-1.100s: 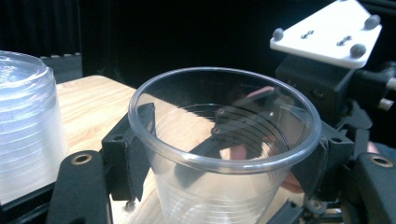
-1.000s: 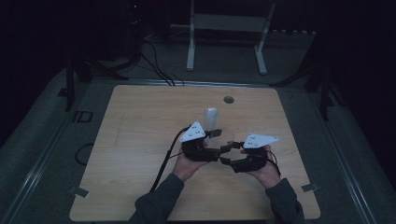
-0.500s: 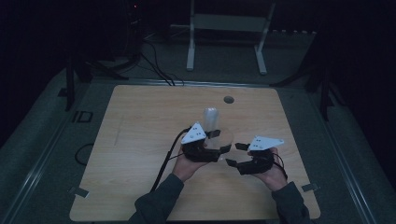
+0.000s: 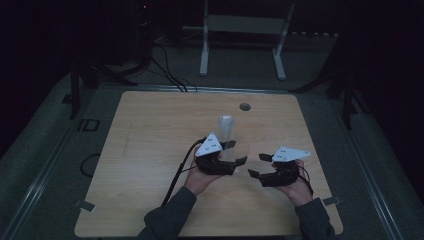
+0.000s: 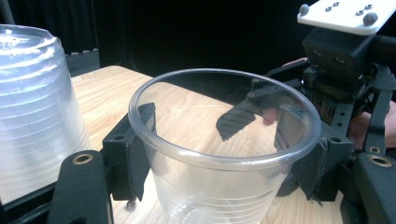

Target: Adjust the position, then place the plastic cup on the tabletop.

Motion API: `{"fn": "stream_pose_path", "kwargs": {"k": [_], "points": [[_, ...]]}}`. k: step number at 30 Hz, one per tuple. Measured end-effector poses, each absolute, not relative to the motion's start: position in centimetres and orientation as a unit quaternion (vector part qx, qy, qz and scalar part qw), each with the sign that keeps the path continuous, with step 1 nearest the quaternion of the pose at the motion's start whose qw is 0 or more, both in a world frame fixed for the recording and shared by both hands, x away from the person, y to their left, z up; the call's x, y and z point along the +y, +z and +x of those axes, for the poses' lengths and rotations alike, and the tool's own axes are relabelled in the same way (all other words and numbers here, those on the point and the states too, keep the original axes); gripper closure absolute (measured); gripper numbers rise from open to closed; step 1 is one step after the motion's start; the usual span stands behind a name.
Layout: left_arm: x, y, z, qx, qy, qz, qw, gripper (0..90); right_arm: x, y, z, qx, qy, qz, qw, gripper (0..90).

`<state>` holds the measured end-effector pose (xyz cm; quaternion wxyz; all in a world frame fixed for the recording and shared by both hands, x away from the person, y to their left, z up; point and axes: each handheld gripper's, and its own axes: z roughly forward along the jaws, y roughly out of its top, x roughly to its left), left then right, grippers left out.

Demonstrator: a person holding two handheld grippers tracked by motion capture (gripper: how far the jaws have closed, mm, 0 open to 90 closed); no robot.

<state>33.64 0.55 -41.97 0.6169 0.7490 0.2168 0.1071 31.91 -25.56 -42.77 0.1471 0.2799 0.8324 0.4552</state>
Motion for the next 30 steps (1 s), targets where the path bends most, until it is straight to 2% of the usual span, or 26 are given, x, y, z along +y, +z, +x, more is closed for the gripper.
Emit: {"fn": "stream_pose_path", "kwargs": {"k": [30], "points": [[0.0,-43.0,33.5,0.213,0.119,0.746,0.619,30.0,-27.4,-43.2,31.8,0.818,0.459,0.309,0.157,25.8]]}}
